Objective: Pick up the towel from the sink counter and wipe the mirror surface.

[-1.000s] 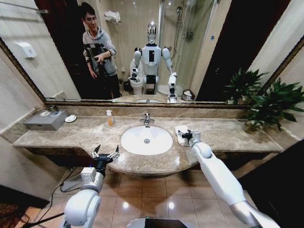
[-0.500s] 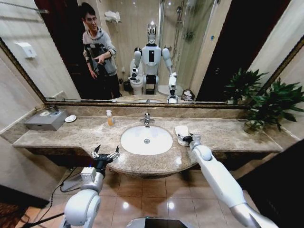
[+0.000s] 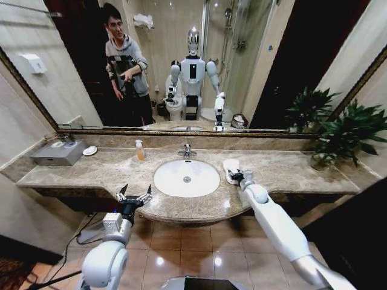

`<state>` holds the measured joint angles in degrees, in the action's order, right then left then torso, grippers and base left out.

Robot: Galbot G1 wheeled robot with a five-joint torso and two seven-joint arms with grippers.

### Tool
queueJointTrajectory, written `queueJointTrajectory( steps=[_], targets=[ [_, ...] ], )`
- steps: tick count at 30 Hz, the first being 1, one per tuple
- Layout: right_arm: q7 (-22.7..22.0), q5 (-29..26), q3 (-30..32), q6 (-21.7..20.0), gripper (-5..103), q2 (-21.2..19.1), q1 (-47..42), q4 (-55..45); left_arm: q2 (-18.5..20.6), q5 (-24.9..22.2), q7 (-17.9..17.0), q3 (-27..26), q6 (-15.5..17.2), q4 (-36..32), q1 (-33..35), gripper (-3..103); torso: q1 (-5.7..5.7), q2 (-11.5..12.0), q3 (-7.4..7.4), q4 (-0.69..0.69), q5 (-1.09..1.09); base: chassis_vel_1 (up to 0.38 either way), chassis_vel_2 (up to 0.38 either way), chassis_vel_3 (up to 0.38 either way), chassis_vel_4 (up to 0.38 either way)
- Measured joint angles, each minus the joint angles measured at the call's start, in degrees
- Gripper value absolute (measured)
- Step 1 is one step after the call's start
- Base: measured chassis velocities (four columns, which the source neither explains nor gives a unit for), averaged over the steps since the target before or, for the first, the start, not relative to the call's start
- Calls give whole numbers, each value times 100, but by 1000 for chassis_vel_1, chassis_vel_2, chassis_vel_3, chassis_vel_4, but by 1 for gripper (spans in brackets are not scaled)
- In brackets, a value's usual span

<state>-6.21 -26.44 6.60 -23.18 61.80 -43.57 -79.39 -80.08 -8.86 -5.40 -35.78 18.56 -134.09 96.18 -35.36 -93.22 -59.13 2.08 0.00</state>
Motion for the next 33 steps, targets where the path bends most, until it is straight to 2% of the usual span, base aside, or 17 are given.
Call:
queueJointTrajectory(
  steps=[2, 3, 5, 16, 17, 19, 20, 22, 24, 26, 27, 29, 31, 32, 33],
  targets=[
    [-1, -141, -53, -96, 27, -91, 42, -74, 0, 0, 0, 0, 0, 0, 0, 100, 0, 0, 0, -1, 0, 0, 0, 0, 0],
    [-1, -141, -53, -96, 27, -91, 42, -74, 0, 0, 0, 0, 0, 0, 0, 100, 0, 0, 0, -1, 0, 0, 0, 0, 0],
    [-24, -314, -65, -181, 18, -127, 76, -125, 0, 0, 0, 0, 0, 0, 0, 100, 0, 0, 0, -1, 0, 0, 0, 0, 0],
    [-24, -541, 176, -115, 17, -70, 74, -236, 0, 0, 0, 0, 0, 0, 0, 100, 0, 0, 0, 0, 0, 0, 0, 0, 0],
    [-13, -634, 258, 41, 17, -42, 48, -279, 0, 0, 0, 0, 0, 0, 0, 100, 0, 0, -1, 0, 0, 0, 0, 0, 0],
    [-60, -750, 570, 632, 17, 113, -55, -459, 0, 0, 0, 0, 0, 0, 0, 100, 0, 0, -1, 0, 1, 0, 0, 0, 0],
    [-60, -750, 570, 632, 17, 113, -55, -459, 0, 0, 0, 0, 0, 0, 0, 100, 0, 0, -1, 0, 1, 0, 0, 0, 0],
    [-214, -796, 894, 1161, 17, 245, -183, -844, 0, 0, 0, 0, 0, 0, 0, 100, 0, 0, -1, 0, 1, 0, 0, 0, 0],
    [-307, -834, 1009, 1303, 17, 267, -218, -1060, 0, 0, 0, 0, 0, 0, -1, 100, 0, 0, 0, 0, 1, 0, 0, 0, 0],
    [-514, -852, 1145, 1534, 17, 284, -189, -1334, 0, 0, 0, 0, 0, 0, -1, 100, 0, 0, 0, -1, -1, 0, 0, 0, 0],
    [-811, -844, 1263, 1792, 17, 301, -17, -1525, 0, 0, 0, 0, 0, 0, 0, 100, 0, 0, 0, -2, 1, 0, 0, 0, 0],
    [-972, -836, 1313, 1927, 17, 310, 94, -1578, 0, 0, 0, 0, 0, 0, 0, 100, 0, 0, 0, 0, 0, 0, 0, 0, 0],
    [-1487, -751, 1358, 2284, 17, 340, 467, -1615, 0, 0, 0, 0, 0, 0, 0, 100, 0, 0, 0, 0, 0, 0, 0, 0, 0],
    [-1712, -732, 1358, 2357, 17, 347, 644, -1641, 0, 0, 0, 0, 0, 0, 0, 100, 0, 0, 0, 1, -1, 0, 0, 0, 0],
    [-1712, -732, 1358, 2357, 17, 347, 644, -1641, 0, 0, 0, 0, 0, 0, 0, 100, 0, 0, 0, 1, -1, 0, 0, 0, 0]
  ],
)
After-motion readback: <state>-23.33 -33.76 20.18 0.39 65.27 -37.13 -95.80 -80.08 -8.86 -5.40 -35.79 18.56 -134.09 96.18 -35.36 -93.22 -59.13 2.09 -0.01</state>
